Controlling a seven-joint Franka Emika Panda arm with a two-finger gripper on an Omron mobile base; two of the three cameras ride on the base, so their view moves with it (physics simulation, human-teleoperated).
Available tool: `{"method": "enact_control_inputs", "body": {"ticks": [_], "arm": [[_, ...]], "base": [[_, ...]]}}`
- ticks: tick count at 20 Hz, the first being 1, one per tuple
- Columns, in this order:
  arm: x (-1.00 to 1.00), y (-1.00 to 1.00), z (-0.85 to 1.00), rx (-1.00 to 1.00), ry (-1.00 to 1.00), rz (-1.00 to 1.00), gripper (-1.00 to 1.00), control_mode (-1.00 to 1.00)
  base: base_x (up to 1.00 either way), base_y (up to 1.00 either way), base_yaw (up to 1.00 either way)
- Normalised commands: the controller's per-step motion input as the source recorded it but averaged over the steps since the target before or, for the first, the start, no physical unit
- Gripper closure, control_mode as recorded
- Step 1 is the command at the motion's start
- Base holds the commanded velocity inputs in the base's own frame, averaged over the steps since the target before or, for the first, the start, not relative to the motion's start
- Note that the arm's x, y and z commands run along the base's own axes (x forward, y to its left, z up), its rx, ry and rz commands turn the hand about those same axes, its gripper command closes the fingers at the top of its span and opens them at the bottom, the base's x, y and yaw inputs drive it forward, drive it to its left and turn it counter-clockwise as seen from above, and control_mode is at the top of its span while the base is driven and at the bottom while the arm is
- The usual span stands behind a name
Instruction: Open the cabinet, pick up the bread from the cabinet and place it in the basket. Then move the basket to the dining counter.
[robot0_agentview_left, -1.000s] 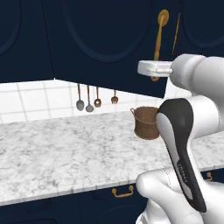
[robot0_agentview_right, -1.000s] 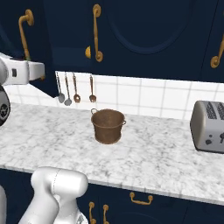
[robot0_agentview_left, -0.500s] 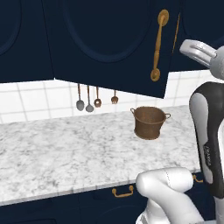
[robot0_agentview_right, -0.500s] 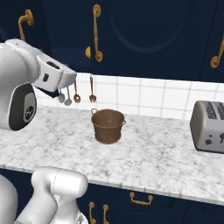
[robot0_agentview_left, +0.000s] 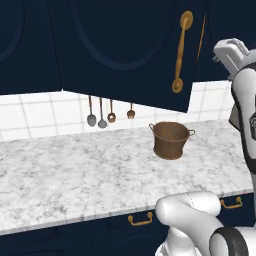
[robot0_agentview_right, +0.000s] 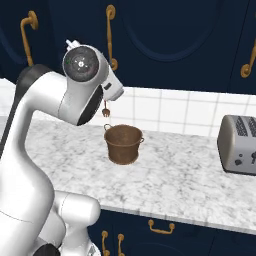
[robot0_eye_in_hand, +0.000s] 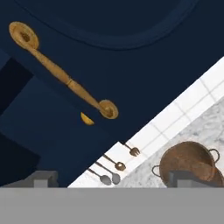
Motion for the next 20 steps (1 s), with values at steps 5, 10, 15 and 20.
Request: {"method": "enact_control_inputs", "body": {"ticks": [5, 10, 15, 20], "arm": [[1.0, 0.39, -0.69, 0.16, 0.13, 0.05, -1.0, -1.0], [0.68, 0.52, -0.17, 0.1, 0.13, 0.09, -1.0, -1.0], [-0.26, 0.81, 0.0, 0.0, -0.04, 0.33, -1.0, -1.0], [-0.94, 0.96, 0.0, -0.04, -0.22, 0.4, -1.0, -1.0]], "base": [[0.0, 0.0, 0.0], [0.0, 0.0, 0.0], [0.0, 0.0, 0.0], [0.0, 0.0, 0.0]]}}
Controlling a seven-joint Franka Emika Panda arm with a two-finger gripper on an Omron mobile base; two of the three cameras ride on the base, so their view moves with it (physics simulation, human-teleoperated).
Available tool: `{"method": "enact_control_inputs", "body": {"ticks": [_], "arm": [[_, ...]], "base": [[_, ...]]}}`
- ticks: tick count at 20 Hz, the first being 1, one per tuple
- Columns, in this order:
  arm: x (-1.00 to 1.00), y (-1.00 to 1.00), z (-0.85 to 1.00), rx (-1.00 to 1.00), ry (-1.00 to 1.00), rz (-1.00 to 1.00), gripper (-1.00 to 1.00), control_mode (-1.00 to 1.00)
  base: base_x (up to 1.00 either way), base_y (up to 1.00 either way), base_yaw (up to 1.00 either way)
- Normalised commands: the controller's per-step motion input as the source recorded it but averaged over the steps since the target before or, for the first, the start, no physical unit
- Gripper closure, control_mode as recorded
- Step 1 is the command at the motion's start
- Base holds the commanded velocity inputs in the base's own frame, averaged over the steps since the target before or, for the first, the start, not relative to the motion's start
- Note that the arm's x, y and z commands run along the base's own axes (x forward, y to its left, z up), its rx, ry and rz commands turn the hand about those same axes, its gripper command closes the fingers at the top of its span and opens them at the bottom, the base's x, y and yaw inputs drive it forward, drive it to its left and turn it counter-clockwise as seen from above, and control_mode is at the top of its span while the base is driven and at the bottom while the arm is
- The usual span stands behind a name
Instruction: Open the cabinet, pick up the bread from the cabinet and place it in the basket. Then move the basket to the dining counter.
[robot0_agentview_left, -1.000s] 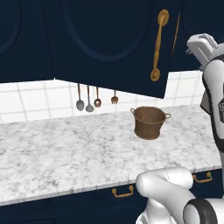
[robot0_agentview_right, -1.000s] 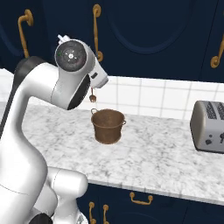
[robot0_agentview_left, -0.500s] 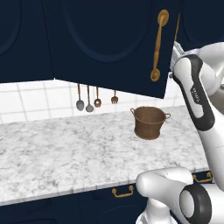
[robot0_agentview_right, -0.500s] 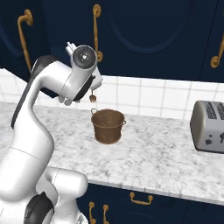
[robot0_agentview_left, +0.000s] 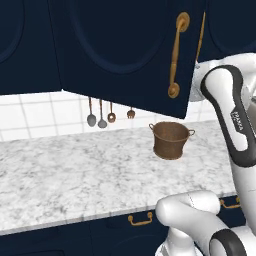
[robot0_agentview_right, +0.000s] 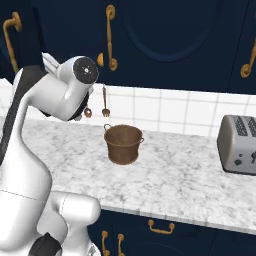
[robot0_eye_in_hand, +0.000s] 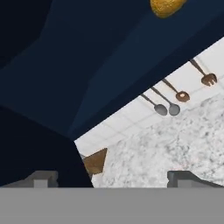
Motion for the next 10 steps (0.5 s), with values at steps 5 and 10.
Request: {"method": "enact_control_inputs", "body": {"ticks": [5, 10], "arm": [[-1.0, 0.99, 0.02, -0.13, -0.29, 0.32, -1.0, -1.0], [-0.99, 1.0, 0.07, -0.27, -0.25, 0.18, -1.0, -1.0]], "base": [[0.0, 0.0, 0.0], [0.0, 0.0, 0.0]]}}
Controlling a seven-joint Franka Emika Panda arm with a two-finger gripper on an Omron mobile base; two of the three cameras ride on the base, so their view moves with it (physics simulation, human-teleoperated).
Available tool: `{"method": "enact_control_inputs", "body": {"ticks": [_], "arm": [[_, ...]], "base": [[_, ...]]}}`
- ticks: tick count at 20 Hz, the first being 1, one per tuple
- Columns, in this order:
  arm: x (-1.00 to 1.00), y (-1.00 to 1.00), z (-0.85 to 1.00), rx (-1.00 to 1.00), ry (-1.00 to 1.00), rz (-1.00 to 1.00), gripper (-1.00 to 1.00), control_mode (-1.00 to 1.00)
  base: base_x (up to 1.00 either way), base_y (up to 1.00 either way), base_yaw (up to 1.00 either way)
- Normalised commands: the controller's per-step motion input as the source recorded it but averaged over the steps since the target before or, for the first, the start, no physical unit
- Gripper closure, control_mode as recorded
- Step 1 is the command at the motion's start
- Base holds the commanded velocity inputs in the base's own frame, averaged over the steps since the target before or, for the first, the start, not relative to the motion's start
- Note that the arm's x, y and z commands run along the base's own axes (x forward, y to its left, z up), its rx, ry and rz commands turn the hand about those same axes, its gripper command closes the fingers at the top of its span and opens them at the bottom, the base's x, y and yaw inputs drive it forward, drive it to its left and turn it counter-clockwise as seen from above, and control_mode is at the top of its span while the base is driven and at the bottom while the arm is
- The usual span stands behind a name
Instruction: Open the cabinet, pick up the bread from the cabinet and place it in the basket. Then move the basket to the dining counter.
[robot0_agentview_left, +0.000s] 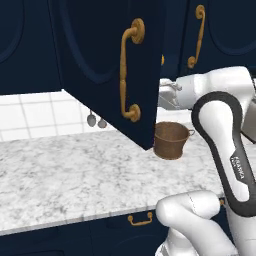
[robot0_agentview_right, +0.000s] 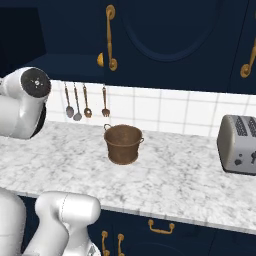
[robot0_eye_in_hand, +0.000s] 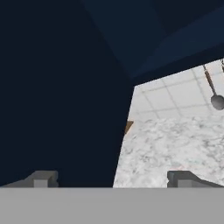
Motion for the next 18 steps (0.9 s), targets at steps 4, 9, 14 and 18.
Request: {"method": "enact_control_inputs", "body": {"ticks": [4, 9, 14, 18], "arm": [[-0.79, 1.0, 0.11, -0.3, -0.15, 0.02, -1.0, -1.0], [-0.15, 0.17, 0.01, -0.12, -0.03, -0.13, -1.0, -1.0], [0.06, -0.98, 0.02, -0.05, -0.09, -0.33, -1.0, -1.0], [0.15, -1.0, 0.26, -0.11, -0.06, -0.3, -1.0, -1.0]], "base": [[0.0, 0.0, 0.0], [0.0, 0.0, 0.0], [0.0, 0.0, 0.0], [0.0, 0.0, 0.0]]}}
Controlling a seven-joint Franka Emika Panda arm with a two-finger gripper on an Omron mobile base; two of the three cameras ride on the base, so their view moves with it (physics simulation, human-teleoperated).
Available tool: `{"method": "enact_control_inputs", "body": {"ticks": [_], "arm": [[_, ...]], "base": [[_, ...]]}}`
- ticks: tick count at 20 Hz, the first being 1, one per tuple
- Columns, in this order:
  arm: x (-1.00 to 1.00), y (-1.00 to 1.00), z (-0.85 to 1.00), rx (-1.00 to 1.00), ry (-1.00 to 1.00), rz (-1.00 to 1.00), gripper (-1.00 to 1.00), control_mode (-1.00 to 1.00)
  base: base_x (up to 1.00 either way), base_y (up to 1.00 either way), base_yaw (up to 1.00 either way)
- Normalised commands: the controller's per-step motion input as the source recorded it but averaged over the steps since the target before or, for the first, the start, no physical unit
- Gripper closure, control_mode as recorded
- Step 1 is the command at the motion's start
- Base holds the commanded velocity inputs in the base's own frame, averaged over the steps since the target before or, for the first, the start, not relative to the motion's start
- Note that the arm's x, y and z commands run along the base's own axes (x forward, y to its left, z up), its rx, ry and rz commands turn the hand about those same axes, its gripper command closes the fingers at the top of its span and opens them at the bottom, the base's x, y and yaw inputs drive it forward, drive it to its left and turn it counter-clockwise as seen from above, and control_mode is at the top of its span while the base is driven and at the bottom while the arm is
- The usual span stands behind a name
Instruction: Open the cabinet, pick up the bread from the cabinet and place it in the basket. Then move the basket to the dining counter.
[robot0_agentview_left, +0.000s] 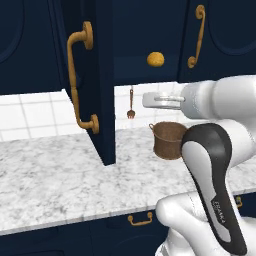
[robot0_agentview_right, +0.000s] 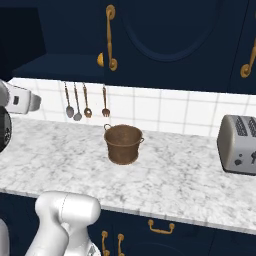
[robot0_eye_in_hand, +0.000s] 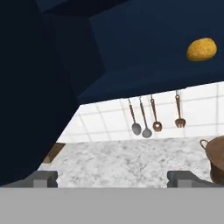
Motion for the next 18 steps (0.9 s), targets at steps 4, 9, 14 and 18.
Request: {"method": "enact_control_inputs", "body": {"ticks": [4, 9, 14, 18], "arm": [[0.09, -1.0, 0.59, -0.16, -0.01, -0.27, -1.0, -1.0], [0.04, -1.0, 0.64, -0.23, 0.0, -0.24, -1.0, -1.0], [0.21, -1.0, 0.4, -0.17, -0.02, -0.22, -1.0, -1.0], [0.64, -0.43, 0.03, 0.0, 0.03, -0.07, -1.0, -1.0]], "base": [[0.0, 0.0, 0.0], [0.0, 0.0, 0.0], [0.0, 0.0, 0.0], [0.0, 0.0, 0.0]]}}
